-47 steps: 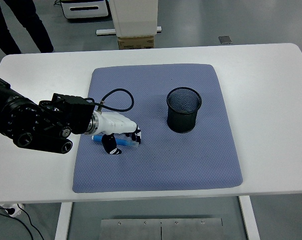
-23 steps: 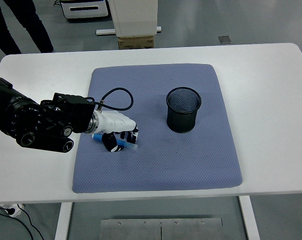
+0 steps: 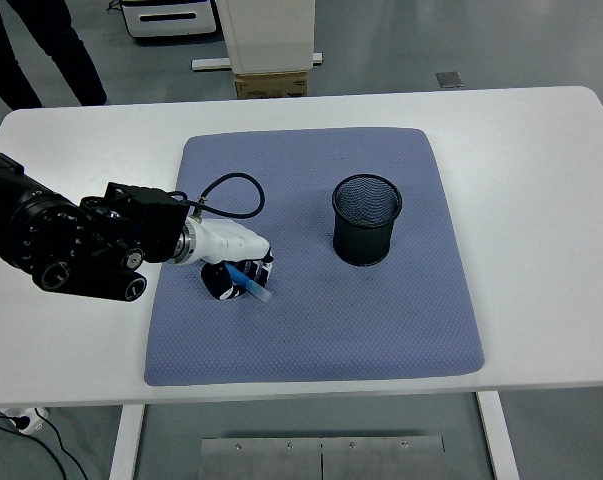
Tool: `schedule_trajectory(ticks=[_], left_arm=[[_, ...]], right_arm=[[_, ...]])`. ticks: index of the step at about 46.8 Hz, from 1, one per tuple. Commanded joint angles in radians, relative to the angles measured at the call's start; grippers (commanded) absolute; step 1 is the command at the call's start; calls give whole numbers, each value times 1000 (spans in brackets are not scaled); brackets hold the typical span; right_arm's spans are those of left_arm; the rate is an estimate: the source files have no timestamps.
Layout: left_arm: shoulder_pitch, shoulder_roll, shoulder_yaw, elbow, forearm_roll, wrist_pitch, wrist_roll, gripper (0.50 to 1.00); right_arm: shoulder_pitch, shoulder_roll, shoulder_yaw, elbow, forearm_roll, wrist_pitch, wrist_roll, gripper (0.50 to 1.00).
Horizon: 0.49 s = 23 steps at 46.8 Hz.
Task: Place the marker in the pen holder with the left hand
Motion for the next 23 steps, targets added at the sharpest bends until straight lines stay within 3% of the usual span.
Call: schedule_trajectory(ticks=[1,5,23], left_arm=[[-2,2,0,0,0,-1,0,563],[-5,4,0,15,0,-14,0,500],[-15,15,-9,52,0,-47,-7,500]], right_arm=[[0,0,0,0,0,0,0,1000],[0,0,0,0,0,0,0,1000],[0,0,0,0,0,0,0,1000]])
